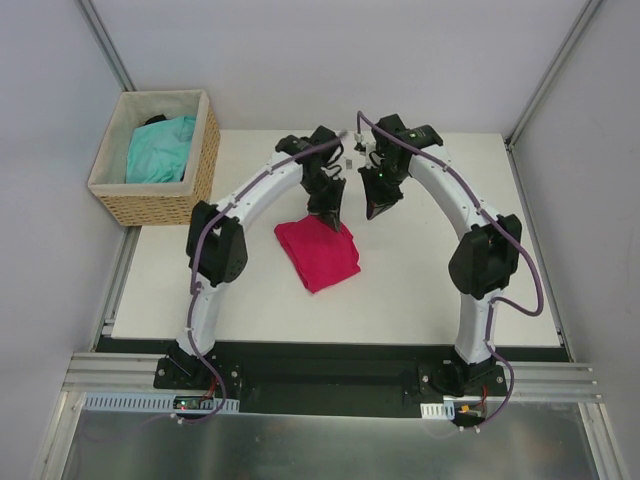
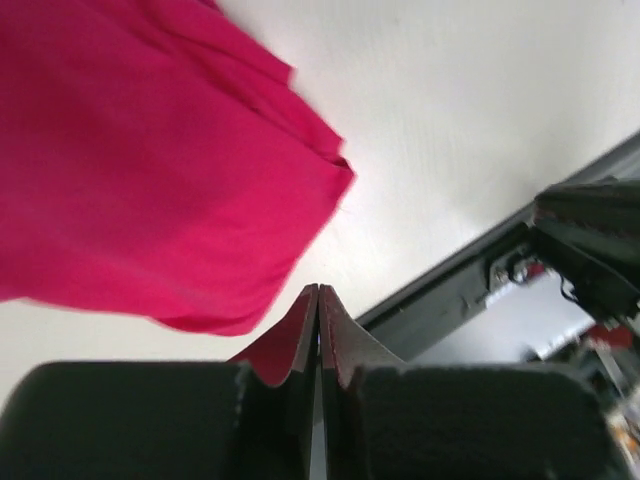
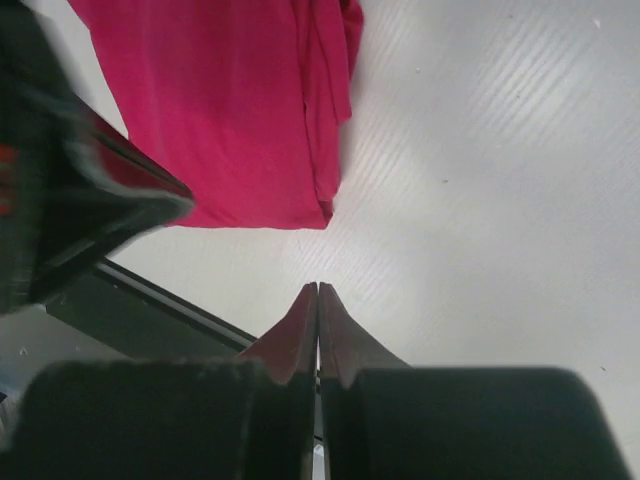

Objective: Fold and stack the t-shirts

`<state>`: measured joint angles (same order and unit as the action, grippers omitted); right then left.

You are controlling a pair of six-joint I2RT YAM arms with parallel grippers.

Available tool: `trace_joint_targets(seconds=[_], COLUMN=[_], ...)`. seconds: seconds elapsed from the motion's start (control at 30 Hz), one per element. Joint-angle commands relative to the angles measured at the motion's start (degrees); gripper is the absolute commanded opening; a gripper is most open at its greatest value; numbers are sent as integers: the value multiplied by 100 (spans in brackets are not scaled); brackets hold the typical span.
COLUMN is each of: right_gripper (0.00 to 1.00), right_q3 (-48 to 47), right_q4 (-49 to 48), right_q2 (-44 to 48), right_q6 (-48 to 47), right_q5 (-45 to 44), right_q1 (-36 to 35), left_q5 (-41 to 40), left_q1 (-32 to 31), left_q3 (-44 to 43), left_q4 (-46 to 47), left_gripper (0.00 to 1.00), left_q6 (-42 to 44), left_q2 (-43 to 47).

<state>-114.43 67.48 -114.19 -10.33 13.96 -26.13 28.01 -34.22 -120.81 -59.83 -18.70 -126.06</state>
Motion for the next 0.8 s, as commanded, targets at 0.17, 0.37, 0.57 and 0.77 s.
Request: trace_joint_targets(seconds=[0.17,0.37,0.57,0.77], right_gripper=[5,34,42,43], right_q3=[1046,800,186,-193], right_q4=[-1290,-1413,-949,-649], right_q2=[38,-454,-1034,-1281], right_q6=[-172,-40,-171,-224], right_q5=[994,1512,1514,1452], right_q1=[-15,-120,-252,-305], left_q5=[-2071,-2247,-1703,-1308], left_q1=[1013,1154,1198,1198], left_q3=[1258,1859,2132,2203], left_q4=[867,1175,1255,1255], left_gripper=[31,45,44,40], left_q6=[112,217,253,235], left_q2=[2154,2578,2384,2182])
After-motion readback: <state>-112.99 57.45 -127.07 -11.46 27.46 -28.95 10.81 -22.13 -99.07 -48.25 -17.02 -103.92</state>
